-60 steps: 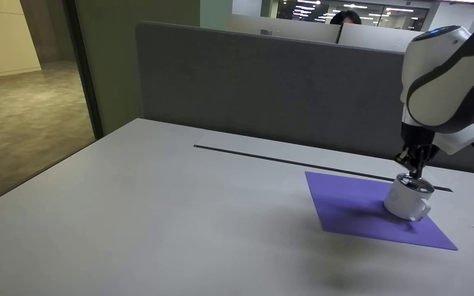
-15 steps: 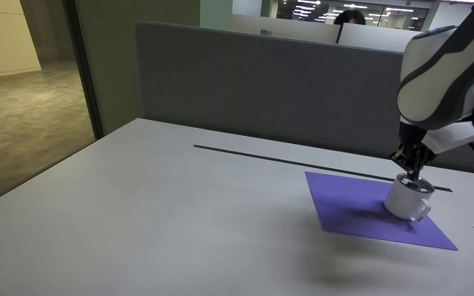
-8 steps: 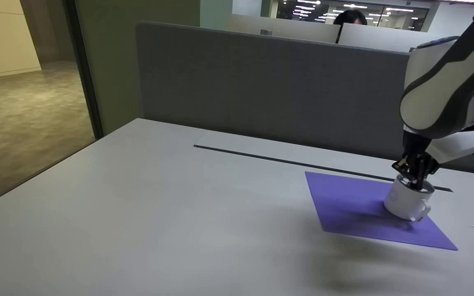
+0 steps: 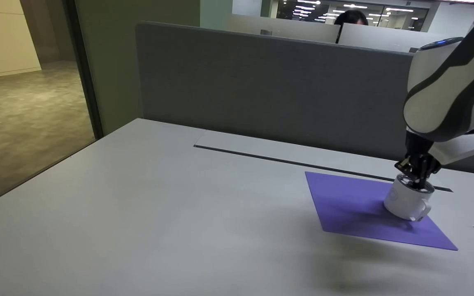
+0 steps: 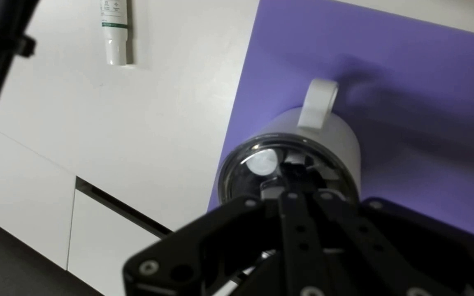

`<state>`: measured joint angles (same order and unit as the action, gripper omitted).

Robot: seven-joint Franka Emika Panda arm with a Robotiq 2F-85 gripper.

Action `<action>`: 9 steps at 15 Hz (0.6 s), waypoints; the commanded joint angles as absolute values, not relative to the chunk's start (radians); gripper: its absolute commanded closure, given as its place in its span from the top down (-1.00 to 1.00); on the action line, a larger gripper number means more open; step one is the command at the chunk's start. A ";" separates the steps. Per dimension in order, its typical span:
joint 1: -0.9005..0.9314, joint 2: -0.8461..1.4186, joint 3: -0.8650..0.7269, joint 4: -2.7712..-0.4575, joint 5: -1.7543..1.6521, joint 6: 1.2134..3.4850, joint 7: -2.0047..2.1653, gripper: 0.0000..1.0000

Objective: Remove the silver lid from the white mug

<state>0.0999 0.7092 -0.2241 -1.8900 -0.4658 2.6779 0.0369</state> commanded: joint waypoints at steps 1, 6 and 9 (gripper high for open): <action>0.120 0.730 -0.269 -1.870 -0.482 2.694 0.073 -1.00; 0.077 0.634 -0.213 -1.909 -0.408 2.668 0.012 -1.00; 0.034 0.486 -0.160 -1.959 -0.362 2.632 -0.080 -1.00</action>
<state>0.0850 0.6507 -0.2196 -1.8883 -0.4052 2.6881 0.0098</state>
